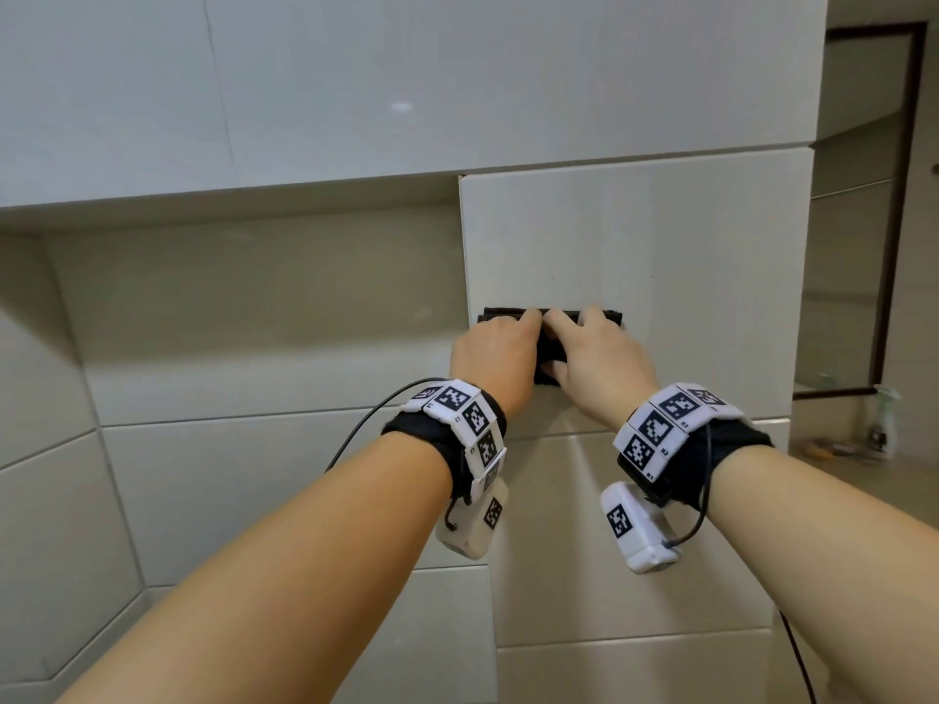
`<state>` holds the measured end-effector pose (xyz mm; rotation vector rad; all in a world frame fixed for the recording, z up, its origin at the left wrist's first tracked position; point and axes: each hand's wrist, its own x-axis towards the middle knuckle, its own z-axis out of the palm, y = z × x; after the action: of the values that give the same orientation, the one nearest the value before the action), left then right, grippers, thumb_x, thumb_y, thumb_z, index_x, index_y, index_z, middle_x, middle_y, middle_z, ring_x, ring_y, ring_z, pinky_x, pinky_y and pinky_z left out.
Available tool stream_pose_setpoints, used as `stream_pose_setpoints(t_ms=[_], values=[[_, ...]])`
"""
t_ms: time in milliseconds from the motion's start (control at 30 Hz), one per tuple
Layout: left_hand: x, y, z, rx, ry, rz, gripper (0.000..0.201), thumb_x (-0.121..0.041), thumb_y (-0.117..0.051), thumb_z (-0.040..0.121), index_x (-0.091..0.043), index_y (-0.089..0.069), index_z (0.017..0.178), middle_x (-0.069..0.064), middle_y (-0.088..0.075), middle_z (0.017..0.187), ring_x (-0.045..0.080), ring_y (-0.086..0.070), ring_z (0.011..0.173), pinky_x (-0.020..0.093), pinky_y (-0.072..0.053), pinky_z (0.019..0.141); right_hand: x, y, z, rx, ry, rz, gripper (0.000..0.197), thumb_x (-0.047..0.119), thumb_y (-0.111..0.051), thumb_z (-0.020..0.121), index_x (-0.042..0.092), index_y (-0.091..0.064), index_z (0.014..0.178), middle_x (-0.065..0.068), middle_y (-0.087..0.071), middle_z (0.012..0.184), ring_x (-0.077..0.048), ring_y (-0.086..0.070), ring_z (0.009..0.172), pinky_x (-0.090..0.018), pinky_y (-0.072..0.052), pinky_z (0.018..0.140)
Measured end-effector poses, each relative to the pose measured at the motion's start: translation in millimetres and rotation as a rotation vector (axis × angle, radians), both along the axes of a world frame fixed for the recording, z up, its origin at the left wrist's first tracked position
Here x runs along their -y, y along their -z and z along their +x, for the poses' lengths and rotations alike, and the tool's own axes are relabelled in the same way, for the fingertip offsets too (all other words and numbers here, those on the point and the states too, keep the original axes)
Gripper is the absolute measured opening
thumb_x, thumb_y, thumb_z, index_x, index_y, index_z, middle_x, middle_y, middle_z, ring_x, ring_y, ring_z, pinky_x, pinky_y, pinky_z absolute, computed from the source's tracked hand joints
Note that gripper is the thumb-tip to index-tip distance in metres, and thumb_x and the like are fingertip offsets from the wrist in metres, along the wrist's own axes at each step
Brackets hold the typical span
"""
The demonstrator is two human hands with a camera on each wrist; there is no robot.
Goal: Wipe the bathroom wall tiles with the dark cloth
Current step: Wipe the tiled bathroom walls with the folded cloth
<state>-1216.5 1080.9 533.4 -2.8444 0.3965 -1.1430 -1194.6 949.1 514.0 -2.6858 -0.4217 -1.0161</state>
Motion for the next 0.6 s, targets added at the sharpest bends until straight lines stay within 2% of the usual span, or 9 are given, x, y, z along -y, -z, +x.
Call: stream_pose_setpoints(t_ms=[133,300,433,600], values=[[-0.6,10.1,3.4,0.051,-0.015,0.048,0.022,-0.008,-0.041,0.096,-0.012,-0.046,0.118,0.007,-0.061,0.108,0.032,-0.06,0.095,0.037,-0.035,0.06,-0.1,7.1,-0.2,0.04,-0.015,0.026,0.038,0.024,-0.057,0.091,0.026,-0.043,0.126,-0.007,-0.042,0.104,-0.028,-0.048,0.091,-0.037,-0.044,0.064],[-4.2,8.0,8.0,0.074,-0.015,0.051,0.021,-0.009,-0.045,0.093,-0.013,-0.045,0.114,0.005,-0.058,0.107,0.029,-0.057,0.093,0.036,-0.032,0.062,-1.5,8.2,4.2,0.088,-0.032,0.076,0.034,0.026,-0.06,0.091,0.026,-0.047,0.122,-0.006,-0.042,0.105,-0.028,-0.046,0.099,-0.036,-0.042,0.065],[-5.3,-1.7,12.0,0.125,-0.008,0.022,0.023,-0.01,-0.045,0.092,-0.014,-0.046,0.114,0.005,-0.057,0.109,0.03,-0.056,0.095,0.036,-0.034,0.065,-3.6,-8.1,8.5,0.124,-0.039,0.102,0.032,0.024,-0.06,0.091,0.026,-0.047,0.12,-0.007,-0.042,0.109,-0.029,-0.043,0.105,-0.036,-0.039,0.068],[-7.8,-29.3,17.4,0.156,0.0,0.009,0.025,-0.012,-0.054,0.09,-0.013,-0.047,0.115,0.007,-0.057,0.112,0.031,-0.057,0.1,0.038,-0.036,0.066,-3.2,-36.6,13.0,0.172,-0.063,0.132,0.029,0.024,-0.061,0.091,0.024,-0.048,0.117,-0.007,-0.043,0.109,-0.029,-0.043,0.106,-0.037,-0.04,0.07]])
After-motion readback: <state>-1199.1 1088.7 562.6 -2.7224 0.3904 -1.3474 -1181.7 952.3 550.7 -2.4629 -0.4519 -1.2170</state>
